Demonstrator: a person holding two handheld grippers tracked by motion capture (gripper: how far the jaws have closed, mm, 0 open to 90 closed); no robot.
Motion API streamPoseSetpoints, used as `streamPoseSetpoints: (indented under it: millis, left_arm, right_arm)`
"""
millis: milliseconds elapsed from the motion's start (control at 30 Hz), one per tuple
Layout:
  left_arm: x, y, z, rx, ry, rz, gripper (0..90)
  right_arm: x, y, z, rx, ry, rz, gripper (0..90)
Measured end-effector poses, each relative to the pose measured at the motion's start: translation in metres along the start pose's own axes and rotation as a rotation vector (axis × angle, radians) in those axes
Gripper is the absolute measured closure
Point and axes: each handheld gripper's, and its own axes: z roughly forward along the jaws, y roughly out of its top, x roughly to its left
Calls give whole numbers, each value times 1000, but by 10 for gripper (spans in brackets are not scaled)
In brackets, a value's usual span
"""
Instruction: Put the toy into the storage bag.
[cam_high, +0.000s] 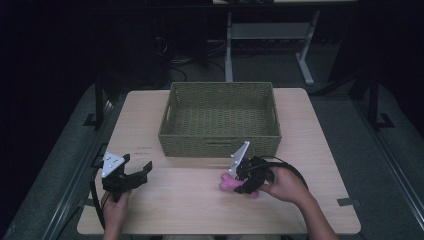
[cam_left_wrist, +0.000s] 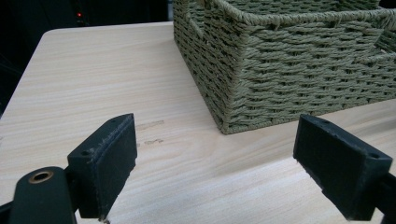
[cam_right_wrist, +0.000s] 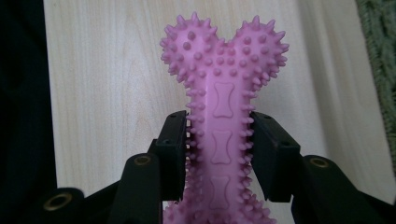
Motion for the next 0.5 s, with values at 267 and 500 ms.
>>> streamPoseSetpoints:
  millis: [267,500]
  left_arm:
    - [0,0,0,3,1,3,130]
    - [0,0,0,1,2,0,130]
  right_arm:
    - [-8,3,-20,-38,9,2,579]
    - [-15,5,-30,-48,22,7,579]
